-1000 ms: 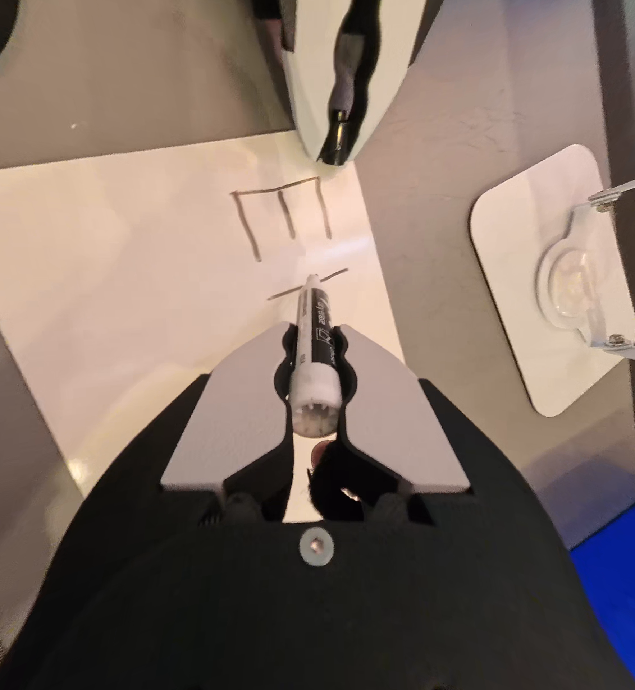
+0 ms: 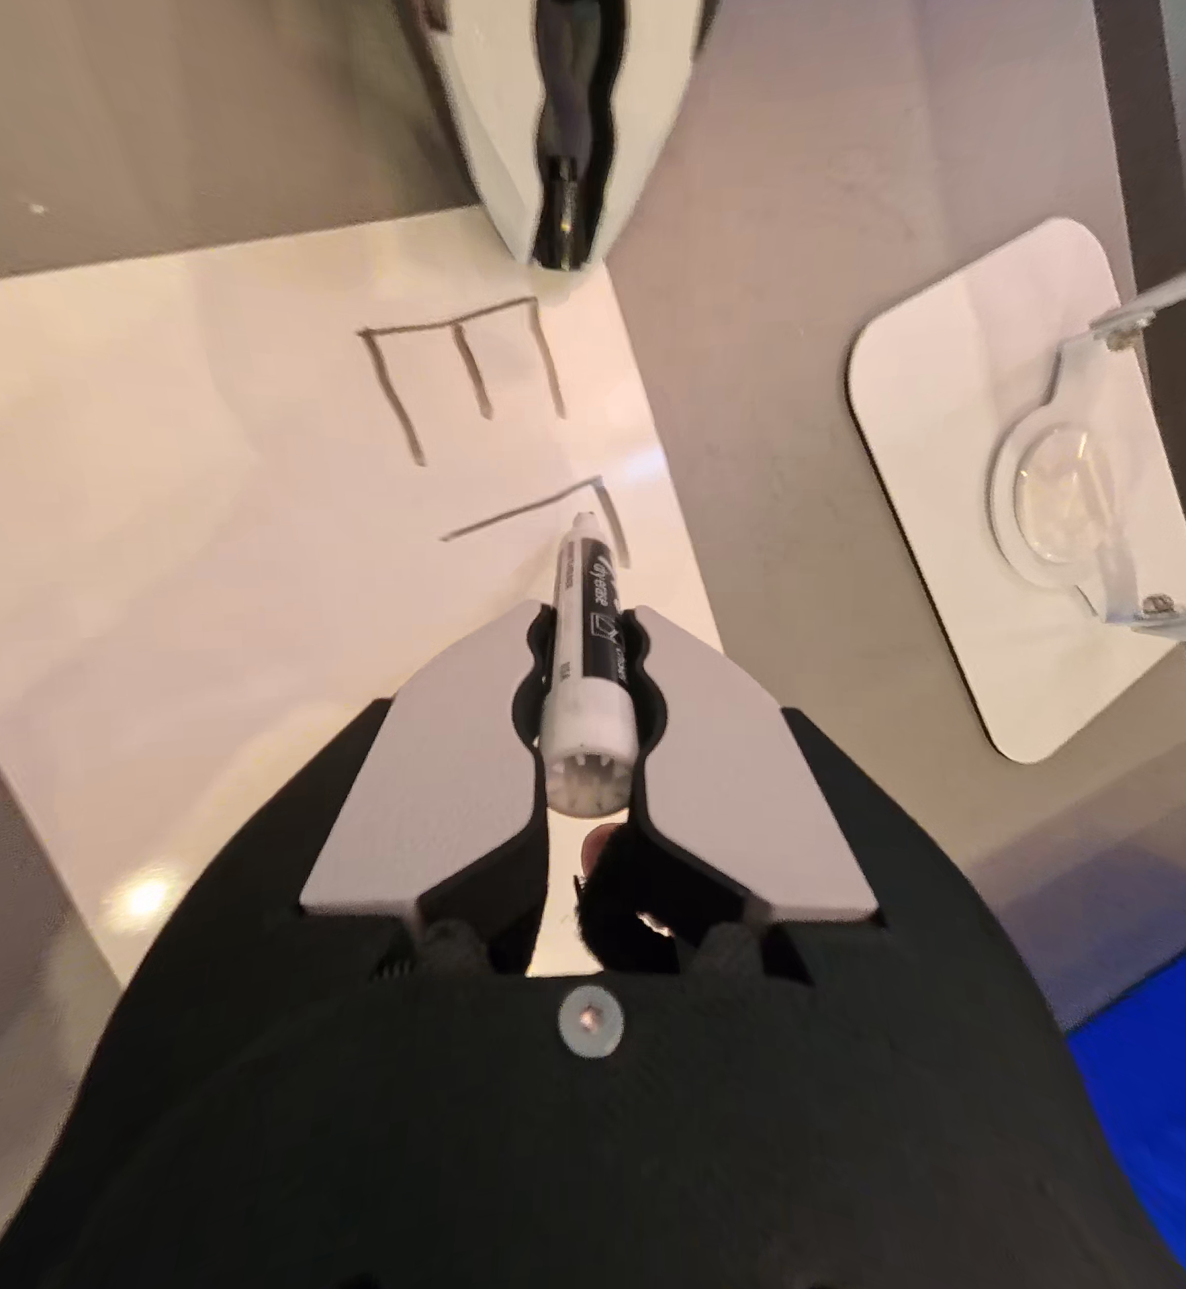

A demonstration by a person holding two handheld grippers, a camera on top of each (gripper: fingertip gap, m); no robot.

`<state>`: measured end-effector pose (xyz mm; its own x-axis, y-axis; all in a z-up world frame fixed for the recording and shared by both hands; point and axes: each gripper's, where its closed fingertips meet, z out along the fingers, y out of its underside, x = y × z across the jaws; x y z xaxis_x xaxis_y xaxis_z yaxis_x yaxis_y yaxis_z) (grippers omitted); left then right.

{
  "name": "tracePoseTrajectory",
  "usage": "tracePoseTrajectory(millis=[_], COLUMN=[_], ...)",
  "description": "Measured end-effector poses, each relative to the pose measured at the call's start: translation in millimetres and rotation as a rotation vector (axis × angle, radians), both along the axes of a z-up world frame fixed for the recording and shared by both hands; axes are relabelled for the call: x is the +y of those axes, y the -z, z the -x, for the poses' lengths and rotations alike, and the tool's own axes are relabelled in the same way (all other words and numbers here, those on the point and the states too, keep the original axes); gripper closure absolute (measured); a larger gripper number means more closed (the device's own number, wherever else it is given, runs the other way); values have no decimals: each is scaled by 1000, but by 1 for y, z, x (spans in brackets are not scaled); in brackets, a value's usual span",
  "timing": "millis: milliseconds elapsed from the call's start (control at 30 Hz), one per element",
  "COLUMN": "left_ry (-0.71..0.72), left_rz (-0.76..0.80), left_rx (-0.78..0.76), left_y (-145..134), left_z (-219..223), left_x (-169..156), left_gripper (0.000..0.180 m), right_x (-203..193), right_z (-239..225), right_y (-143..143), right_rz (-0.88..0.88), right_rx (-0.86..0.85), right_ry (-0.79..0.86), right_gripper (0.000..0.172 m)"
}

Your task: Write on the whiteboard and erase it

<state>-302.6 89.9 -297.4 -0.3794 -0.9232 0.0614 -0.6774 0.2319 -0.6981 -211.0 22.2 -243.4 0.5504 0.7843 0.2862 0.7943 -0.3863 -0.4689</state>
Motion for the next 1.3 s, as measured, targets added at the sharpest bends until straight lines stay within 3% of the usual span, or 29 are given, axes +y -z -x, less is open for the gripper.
tracePoseTrajectory(millis=[367, 667, 867, 1300], left_ry=[0, 0, 0, 0], left_rz=[1, 2, 3, 4], left_rx=[0, 1, 1, 1], left_y=[0, 0, 0, 0], left_z=[0, 0, 0, 0], left_x=[0, 0, 0, 0], left_gripper=[161, 161, 161, 161], right_x=[-12, -16, -8, 0], right_z=[13, -12, -27, -46], right_y=[10, 10, -7, 11], right_rz=[37, 35, -20, -8], right_rx=[-41, -62, -1, -66], right_ry=[-51, 5, 92, 128], right_gripper=[151, 151, 151, 151])
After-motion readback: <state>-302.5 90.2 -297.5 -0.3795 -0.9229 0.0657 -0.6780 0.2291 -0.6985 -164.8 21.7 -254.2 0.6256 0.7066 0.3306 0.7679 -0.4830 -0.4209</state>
